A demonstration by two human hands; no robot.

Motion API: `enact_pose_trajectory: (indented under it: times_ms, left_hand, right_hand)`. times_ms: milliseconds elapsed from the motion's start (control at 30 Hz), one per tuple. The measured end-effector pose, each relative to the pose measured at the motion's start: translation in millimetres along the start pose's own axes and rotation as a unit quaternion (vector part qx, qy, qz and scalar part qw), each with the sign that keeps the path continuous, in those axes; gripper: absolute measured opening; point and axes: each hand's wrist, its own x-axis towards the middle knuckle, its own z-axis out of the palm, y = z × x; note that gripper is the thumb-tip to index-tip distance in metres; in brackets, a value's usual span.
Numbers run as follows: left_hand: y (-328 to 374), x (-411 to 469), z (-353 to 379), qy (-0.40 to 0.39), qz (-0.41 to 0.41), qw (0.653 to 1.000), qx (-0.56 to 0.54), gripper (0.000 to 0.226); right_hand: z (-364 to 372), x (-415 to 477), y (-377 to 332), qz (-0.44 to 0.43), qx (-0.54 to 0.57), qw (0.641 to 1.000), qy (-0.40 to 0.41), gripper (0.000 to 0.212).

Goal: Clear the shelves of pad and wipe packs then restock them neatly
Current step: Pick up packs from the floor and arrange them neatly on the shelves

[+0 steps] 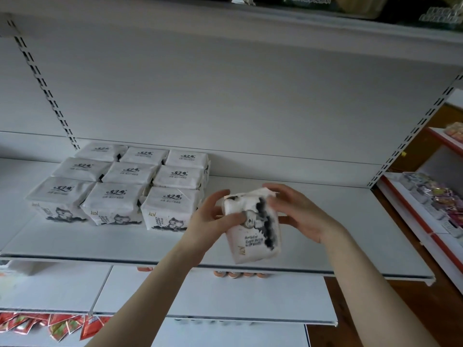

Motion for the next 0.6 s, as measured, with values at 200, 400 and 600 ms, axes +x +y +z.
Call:
enact_pose_trajectory:
  times_ms: [200,400,600]
  left_hand:
    - [6.0,2.0,-2.3,0.001,-0.002,1.000,0.014,0.086]
    - [-5.7,-5.1,1.6,-0.004,-0.052,0.999,0.005,0.086]
    - [-5.5,6.3,-9.1,-0.010,-0.004,0.996,0.089,0.087]
  right_hand:
    - [10.5,5.2,-2.5,0.006,-0.036,0.999,-0.001,0.044]
    - [10.2,12.5,19.7,-0.015,0.172,0.982,0.079,0.074]
    - [-13.7,2.3,13.3,0.000,-0.041,0.999,0.022,0.063]
